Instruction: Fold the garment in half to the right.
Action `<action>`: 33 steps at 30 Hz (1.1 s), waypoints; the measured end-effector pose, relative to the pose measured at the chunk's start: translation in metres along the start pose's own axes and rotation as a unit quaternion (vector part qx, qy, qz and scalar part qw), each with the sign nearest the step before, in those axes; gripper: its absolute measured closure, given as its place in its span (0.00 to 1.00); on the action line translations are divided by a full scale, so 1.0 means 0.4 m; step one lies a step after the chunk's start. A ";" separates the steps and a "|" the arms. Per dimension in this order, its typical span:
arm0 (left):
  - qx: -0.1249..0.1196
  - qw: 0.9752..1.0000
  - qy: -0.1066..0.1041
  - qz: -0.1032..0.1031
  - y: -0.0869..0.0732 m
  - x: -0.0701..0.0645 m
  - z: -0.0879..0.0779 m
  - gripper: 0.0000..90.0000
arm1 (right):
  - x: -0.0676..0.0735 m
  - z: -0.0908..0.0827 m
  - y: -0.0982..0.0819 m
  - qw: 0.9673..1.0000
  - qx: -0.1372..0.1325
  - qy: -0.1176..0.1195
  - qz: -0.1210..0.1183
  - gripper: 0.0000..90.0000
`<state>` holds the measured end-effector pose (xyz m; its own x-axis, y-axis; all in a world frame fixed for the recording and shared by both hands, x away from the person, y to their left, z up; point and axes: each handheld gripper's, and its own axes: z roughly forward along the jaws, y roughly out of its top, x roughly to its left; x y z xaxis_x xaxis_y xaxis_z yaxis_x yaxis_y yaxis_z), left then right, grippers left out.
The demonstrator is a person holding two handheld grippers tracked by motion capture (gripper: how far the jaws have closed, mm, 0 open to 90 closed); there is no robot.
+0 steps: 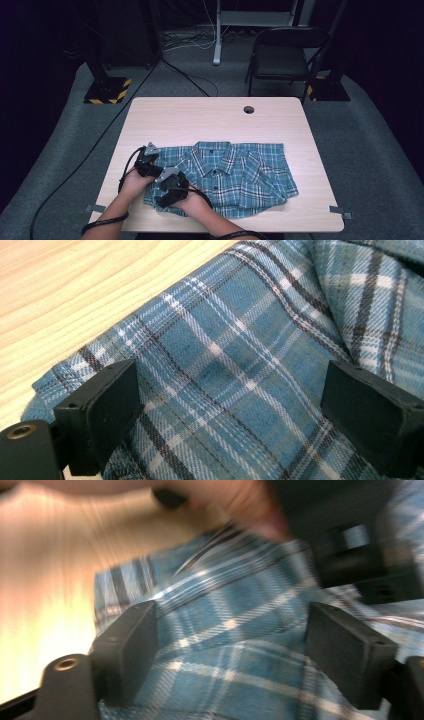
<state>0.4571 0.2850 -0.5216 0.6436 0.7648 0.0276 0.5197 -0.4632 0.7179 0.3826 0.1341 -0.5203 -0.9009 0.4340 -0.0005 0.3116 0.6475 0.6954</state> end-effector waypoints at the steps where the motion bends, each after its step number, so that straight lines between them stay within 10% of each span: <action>1: 0.000 1.000 -0.001 0.001 -0.001 0.002 0.000 0.09 | 0.007 0.003 -0.004 1.000 -0.003 -0.007 -0.011 0.23; 10: 0.002 1.000 0.003 -0.002 -0.004 0.017 -0.003 0.10 | 0.020 -0.020 -0.009 0.999 -0.003 0.009 -0.047 0.29; 16: -0.004 1.000 0.003 -0.008 0.000 0.020 -0.009 0.11 | -0.006 -0.008 0.023 0.999 -0.030 -0.017 0.026 0.26; 28: -0.001 1.000 0.001 -0.001 -0.011 0.024 -0.005 0.11 | 0.014 0.007 0.011 1.000 -0.011 -0.013 -0.017 0.27; 33: -0.005 1.000 0.001 -0.003 -0.015 0.023 -0.006 0.11 | 0.021 -0.017 -0.001 0.998 -0.052 0.023 0.022 0.29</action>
<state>0.4585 0.2959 -0.5240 0.6393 0.7686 0.0248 0.5184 -0.4546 0.7243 0.3727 0.1330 -0.5157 -0.9001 0.4310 0.0631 0.3208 0.5580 0.7653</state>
